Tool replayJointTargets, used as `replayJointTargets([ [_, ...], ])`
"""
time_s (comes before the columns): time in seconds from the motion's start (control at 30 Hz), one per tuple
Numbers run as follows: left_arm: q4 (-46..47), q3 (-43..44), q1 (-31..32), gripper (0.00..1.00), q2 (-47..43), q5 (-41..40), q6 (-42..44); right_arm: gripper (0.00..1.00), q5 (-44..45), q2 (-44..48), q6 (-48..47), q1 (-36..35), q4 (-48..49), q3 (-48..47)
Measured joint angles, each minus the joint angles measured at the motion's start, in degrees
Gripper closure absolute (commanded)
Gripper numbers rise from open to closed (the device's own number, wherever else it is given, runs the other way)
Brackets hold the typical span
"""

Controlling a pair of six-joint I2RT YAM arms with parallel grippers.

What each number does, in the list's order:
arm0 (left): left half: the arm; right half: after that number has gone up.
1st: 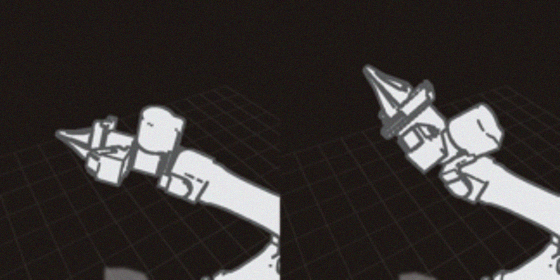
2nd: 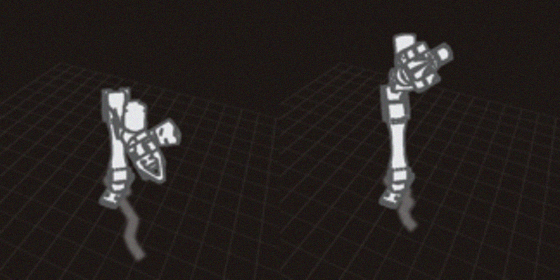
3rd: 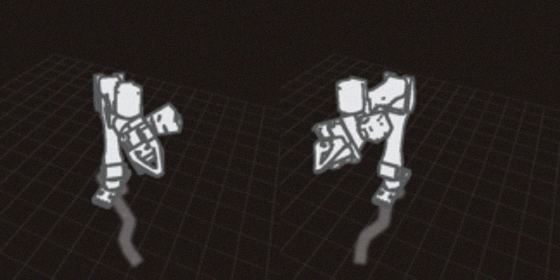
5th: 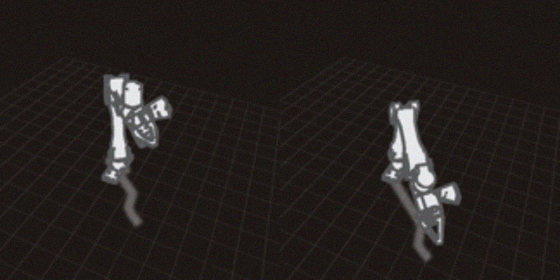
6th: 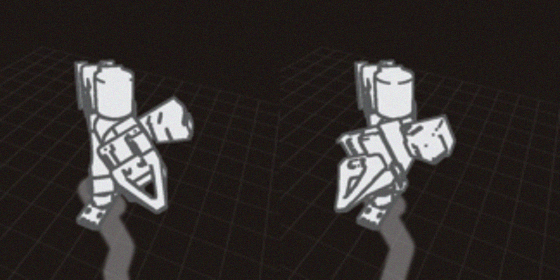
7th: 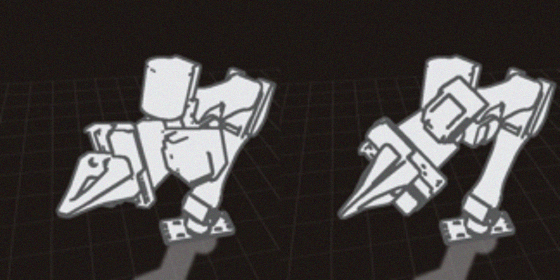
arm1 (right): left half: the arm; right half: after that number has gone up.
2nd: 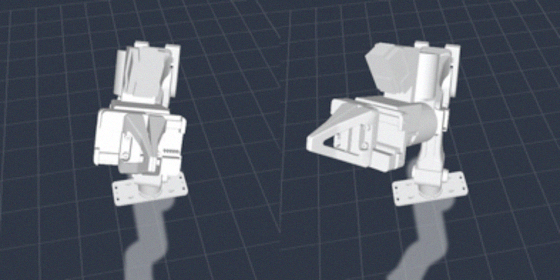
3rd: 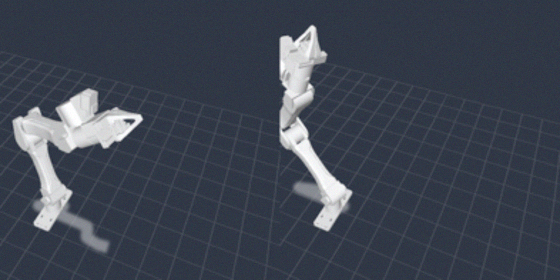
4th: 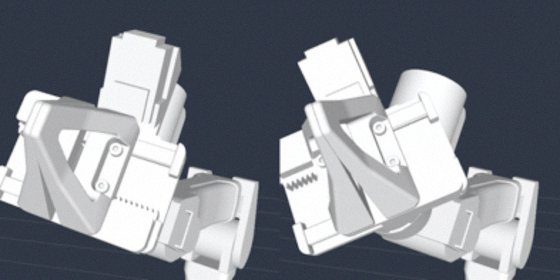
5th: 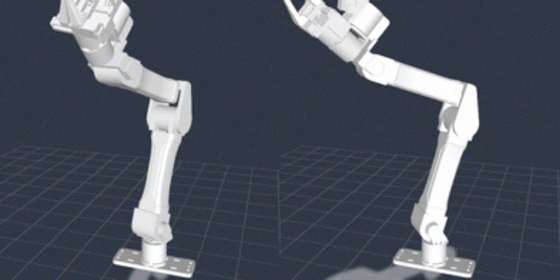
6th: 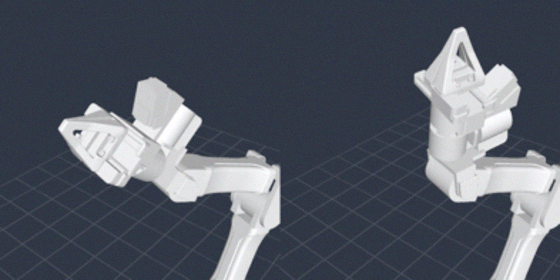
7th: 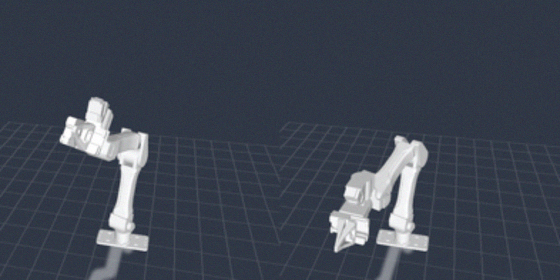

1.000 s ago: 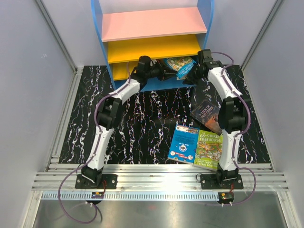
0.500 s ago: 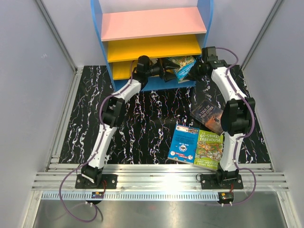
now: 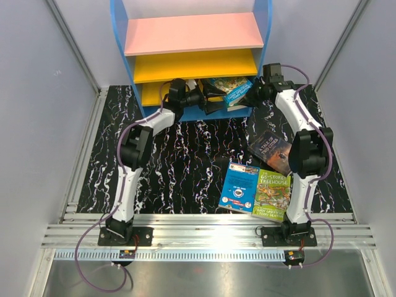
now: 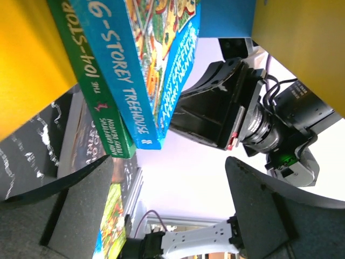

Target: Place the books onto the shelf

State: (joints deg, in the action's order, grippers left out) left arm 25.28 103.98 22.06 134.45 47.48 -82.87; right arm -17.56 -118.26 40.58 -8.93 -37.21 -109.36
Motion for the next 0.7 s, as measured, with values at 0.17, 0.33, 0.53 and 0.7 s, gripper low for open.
replayJointTargets([
  [0.17,-1.49,-4.35,-0.96,0.01,-3.21,0.48,2.91,1.0,-0.59,5.27,1.6,0.0,1.31,5.46],
  [0.33,-2.08,-5.29,-1.49,0.01,-4.02,1.4,3.8,1.0,-2.47,14.32,3.41,0.0,4.0,11.96],
  [0.53,4.02,-5.62,-2.25,0.01,-2.97,4.83,-1.25,1.0,-4.66,23.76,4.13,0.0,6.75,23.45],
  [0.7,5.11,-9.01,-2.49,0.01,-4.98,4.09,-0.74,1.0,-4.96,27.89,3.72,0.0,6.21,32.24],
])
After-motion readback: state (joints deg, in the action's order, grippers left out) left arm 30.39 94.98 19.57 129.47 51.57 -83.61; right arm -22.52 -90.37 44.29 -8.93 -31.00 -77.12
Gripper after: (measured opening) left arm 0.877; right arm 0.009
